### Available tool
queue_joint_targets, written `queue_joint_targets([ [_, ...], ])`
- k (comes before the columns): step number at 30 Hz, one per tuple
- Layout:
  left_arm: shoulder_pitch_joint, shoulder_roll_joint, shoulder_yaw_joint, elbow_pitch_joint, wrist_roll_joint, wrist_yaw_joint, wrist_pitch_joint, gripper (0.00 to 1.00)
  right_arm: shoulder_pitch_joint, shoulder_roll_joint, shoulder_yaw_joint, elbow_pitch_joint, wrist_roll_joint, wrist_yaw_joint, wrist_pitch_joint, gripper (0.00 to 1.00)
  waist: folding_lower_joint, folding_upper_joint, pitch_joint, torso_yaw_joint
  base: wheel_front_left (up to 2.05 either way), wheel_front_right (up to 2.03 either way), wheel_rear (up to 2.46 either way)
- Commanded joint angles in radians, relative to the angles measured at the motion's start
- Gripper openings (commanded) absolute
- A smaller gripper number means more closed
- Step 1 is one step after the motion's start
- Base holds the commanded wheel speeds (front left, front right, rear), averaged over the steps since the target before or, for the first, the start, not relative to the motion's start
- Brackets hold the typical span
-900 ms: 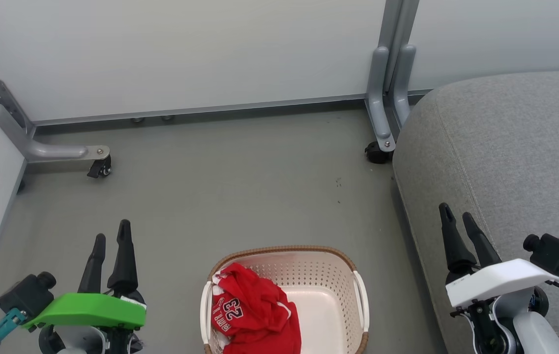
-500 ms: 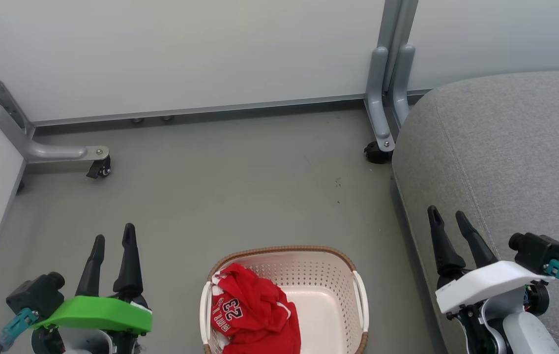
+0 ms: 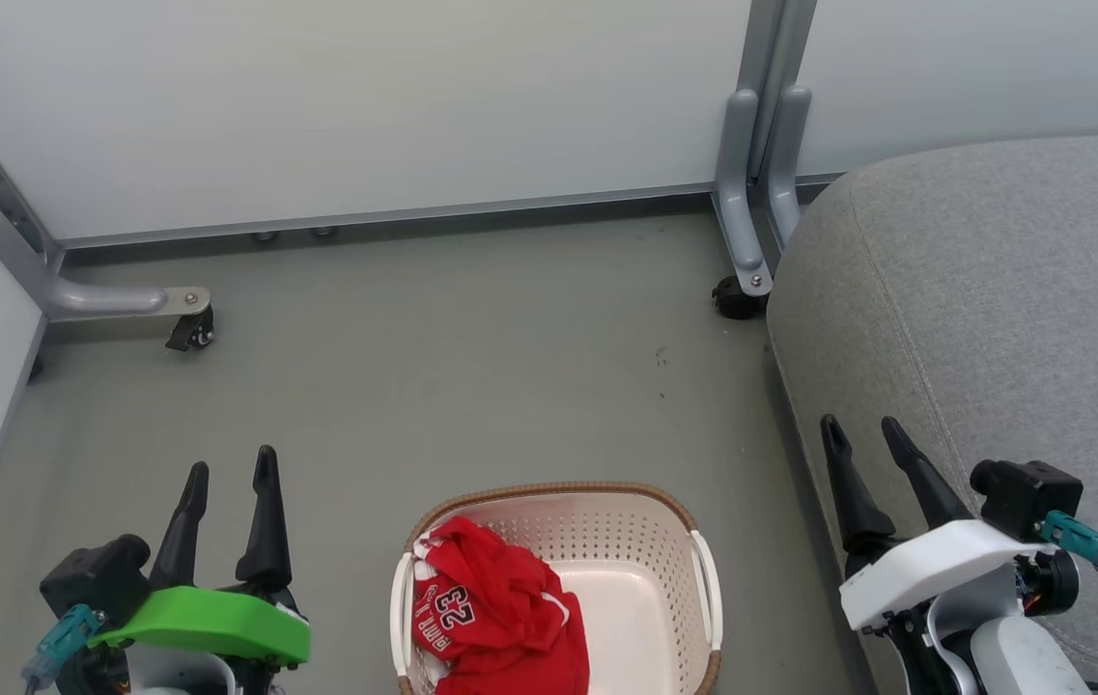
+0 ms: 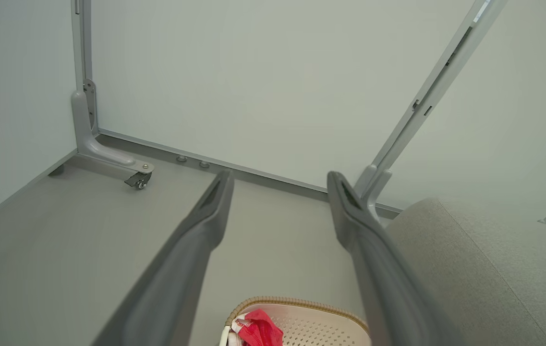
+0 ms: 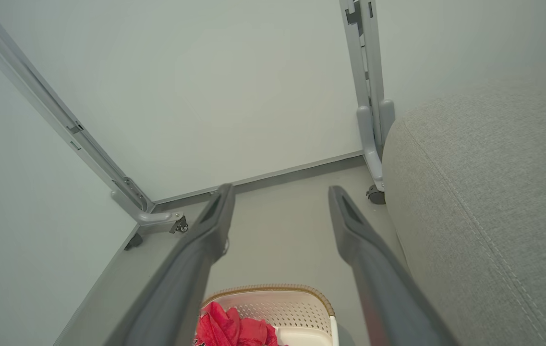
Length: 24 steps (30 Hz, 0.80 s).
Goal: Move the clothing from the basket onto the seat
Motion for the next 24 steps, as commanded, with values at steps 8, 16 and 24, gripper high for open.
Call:
queue_joint_targets([
  [8, 0.008, 0.003, 0.001, 0.007, 0.092, -0.004, -0.025, 1.0, 0.008, 0.002, 0.013, -0.012, -0.068, 0.001, -0.01, 1.0, 0.0, 0.0, -0.001, -0.002, 0.0, 0.0, 0.0],
  [16, 0.013, -0.003, 0.005, 0.025, 0.157, -0.005, -0.042, 1.0, 0.013, 0.002, 0.019, -0.013, -0.135, 0.001, -0.02, 1.0, 0.0, 0.0, 0.0, -0.005, 0.0, 0.0, 0.0],
  [24, 0.016, -0.007, 0.021, 0.052, 0.214, -0.005, -0.059, 1.0, 0.019, 0.009, 0.015, -0.015, -0.201, 0.0, -0.032, 1.0, 0.0, 0.0, -0.001, -0.006, 0.0, 0.0, 0.0],
])
